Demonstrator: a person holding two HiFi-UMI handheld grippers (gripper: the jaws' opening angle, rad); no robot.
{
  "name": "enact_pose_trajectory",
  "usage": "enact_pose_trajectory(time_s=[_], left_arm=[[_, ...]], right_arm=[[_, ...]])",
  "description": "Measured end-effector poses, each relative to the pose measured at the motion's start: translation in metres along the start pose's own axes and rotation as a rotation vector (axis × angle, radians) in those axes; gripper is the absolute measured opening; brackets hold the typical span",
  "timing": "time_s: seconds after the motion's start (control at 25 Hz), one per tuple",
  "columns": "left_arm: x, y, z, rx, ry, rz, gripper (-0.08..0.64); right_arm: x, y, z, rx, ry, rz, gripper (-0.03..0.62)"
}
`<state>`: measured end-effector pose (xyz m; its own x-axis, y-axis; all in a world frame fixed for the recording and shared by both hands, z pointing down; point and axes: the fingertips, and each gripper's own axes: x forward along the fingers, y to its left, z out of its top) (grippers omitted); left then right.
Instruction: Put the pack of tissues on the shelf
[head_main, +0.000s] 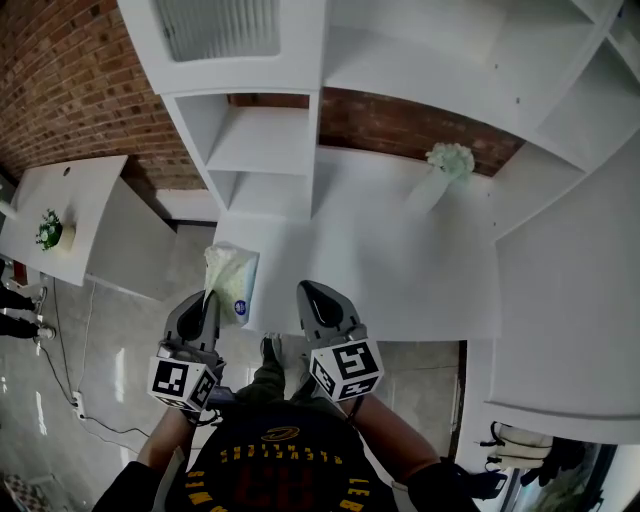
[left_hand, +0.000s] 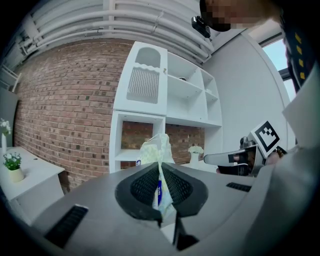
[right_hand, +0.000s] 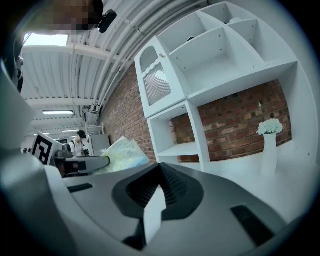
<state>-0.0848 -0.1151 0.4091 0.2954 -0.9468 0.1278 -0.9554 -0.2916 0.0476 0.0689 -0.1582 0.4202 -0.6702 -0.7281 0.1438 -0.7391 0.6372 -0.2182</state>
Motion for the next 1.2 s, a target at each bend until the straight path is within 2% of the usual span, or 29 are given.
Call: enact_pose_trajectory(time_s=[0.2,0.48,1.2], left_arm=[[0.031,0.023,-0.005,0.009,0.031,-0.051,0.008],[0.081,0.054,-0.019,0.025,0.086,-0.117,0.008],[0.17,0.085,-0.055,0.047,0.145,-0.233,0.008]], right_arm=[[0.03,-0.014,0.01,-0.006,-0.006,-0.061,0.006],[0.077,-0.028,0.004,-0.001,0.027,-0.123,0.006],[0.168,-0.05,-0.026,0.005,0.095,-0.156,0.006]])
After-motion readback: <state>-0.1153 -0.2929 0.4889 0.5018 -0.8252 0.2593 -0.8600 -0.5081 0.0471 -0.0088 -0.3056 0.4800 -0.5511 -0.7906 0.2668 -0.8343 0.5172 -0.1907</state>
